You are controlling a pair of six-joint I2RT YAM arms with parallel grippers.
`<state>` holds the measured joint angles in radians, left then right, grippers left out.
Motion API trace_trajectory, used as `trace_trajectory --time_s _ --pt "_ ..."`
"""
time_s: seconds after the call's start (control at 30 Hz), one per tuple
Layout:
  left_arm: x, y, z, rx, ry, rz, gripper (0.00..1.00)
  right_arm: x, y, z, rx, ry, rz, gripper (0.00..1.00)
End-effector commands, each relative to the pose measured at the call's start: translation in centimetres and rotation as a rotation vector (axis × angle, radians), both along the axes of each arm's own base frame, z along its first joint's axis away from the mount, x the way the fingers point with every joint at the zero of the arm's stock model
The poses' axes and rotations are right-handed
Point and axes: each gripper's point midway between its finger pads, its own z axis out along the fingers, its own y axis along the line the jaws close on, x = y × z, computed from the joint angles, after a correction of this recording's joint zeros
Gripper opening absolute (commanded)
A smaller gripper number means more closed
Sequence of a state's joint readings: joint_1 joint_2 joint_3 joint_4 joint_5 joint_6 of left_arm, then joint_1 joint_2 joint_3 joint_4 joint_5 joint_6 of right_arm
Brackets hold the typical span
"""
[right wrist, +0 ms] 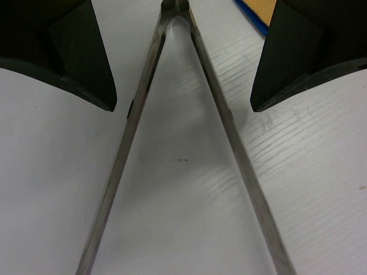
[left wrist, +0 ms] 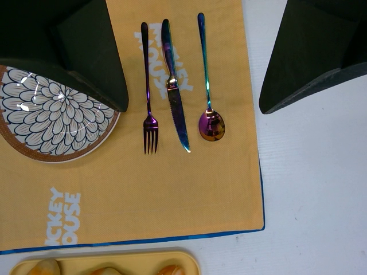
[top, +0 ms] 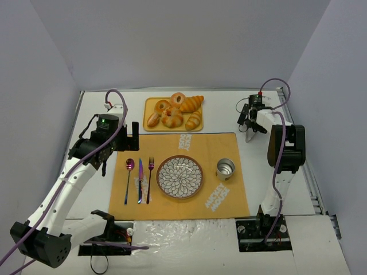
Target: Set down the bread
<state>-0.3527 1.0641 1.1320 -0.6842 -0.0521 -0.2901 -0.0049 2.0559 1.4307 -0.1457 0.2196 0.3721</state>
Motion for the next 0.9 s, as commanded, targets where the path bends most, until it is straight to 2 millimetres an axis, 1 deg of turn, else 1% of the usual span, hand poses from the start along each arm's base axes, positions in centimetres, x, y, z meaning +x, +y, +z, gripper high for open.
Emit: trace_trajectory --time_s 0.0,0.27,0.33,0.47,0.63,0.73,0.77,0.83,0.87 --pt "0.6 -0.3 1.7 -0.018 -0.062 -0.003 0.96 1.8 -1.4 1.4 -0.014 -0.057 -0.028 1.0" --pt "0.6 -0.2 1.6 -0.014 -0.058 -0.002 0.96 1.9 -1.6 -0.4 0.013 -0.047 -0.022 1.0" --pt "0.6 -0.2 1.5 -0.014 -0.056 -0.002 0.96 1.9 -1.4 -1.0 0.025 -0.043 -0.017 0.97" --pt "0.6 -0.2 1.5 -0.012 -0.055 -0.001 0.96 1.8 -1.1 -1.6 0.04 -0.036 -0.012 0.85" --pt "0.7 -0.2 1.4 -0.011 -0.054 0.001 0.96 1.5 -1.2 -1.2 0.037 -0.042 -0.022 0.71" --pt "0.7 -0.2 1.4 -0.01 -0.054 0.002 0.96 1.4 -1.4 -0.1 0.028 -0.061 -0.027 0.6" --pt "0.7 -0.2 1.4 -0.01 -0.053 0.002 0.96 1.3 -1.4 0.0 0.028 -0.062 -0.028 0.54" --pt "0.7 -0.2 1.3 -0.009 -0.05 0.002 0.96 1.3 -1.4 1.0 0.028 -0.081 -0.03 0.48" --pt "0.7 -0.2 1.3 -0.008 -0.05 0.002 0.96 1.2 -1.4 1.5 0.028 -0.089 -0.031 0.4"
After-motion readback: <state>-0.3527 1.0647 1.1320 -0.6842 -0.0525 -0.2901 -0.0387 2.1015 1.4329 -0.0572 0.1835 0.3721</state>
